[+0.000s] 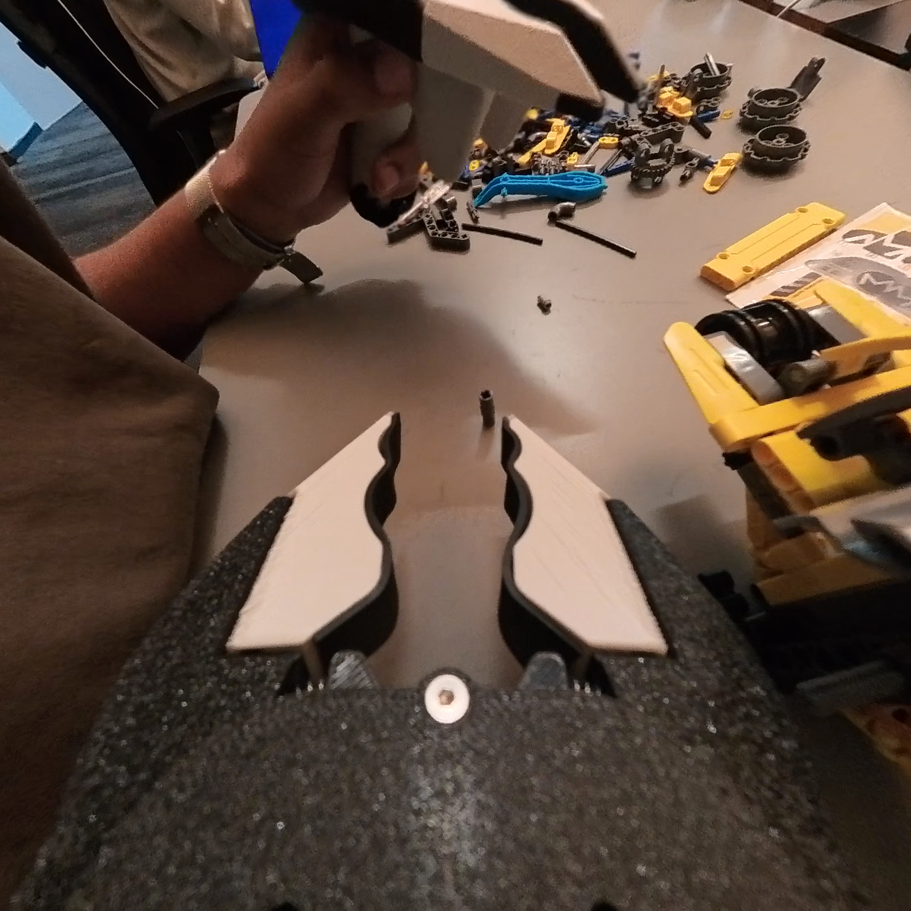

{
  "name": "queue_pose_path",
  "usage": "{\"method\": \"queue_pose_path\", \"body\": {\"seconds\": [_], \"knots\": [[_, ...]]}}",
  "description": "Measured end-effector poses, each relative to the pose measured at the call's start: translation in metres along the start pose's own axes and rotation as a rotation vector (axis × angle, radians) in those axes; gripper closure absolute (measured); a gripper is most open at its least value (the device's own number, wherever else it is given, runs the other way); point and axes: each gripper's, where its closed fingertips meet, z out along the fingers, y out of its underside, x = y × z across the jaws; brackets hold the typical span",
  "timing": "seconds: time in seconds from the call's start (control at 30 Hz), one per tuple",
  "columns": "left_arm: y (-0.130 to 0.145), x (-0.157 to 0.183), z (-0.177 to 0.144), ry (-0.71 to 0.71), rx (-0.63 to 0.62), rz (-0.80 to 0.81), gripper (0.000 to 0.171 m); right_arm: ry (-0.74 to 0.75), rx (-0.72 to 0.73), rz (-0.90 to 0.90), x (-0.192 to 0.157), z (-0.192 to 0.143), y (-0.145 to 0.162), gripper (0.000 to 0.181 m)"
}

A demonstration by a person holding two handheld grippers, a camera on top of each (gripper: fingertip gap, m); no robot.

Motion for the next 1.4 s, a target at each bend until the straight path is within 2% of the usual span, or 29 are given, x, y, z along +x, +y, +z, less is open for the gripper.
{"method": "queue_pose_path", "body": {"seconds": [0.13,0.23,0.5,0.77,0.87,0.93,1.07,1.13,1.4], "knots": [[0.007,-0.006,-0.010,-0.039,0.017,0.013,0.147,0.011,0.053,0.019,0.003,-0.003,-0.008,0.134],[0.013,-0.008,-0.009,-0.015,0.008,-0.023,0.147,0.016,0.087,0.031,0.005,-0.005,-0.013,0.133],[0.018,-0.014,-0.009,-0.056,-0.019,0.016,0.147,0.085,0.071,0.005,0.013,-0.003,-0.011,0.134],[0.019,-0.013,-0.009,-0.031,-0.023,-0.016,0.149,0.089,0.069,0.013,0.014,-0.003,-0.010,0.154],[0.011,-0.028,-0.017,-0.122,0.023,-0.005,0.163,0.099,0.070,0.034,0.018,-0.003,-0.010,0.164],[0.002,-0.048,-0.033,-0.233,0.066,0.033,0.171,0.094,0.077,0.045,0.018,-0.005,-0.010,0.170],[-0.013,-0.087,-0.083,-0.411,0.116,-0.005,0.171,0.121,0.083,0.030,0.023,-0.009,-0.010,0.178],[-0.009,-0.103,-0.101,-0.482,0.081,-0.031,0.171,0.135,0.088,0.013,0.025,-0.010,-0.011,0.179],[0.030,-0.140,-0.143,-0.710,-0.097,-0.071,0.171,0.166,0.093,-0.058,0.025,-0.009,-0.013,0.181]]}}
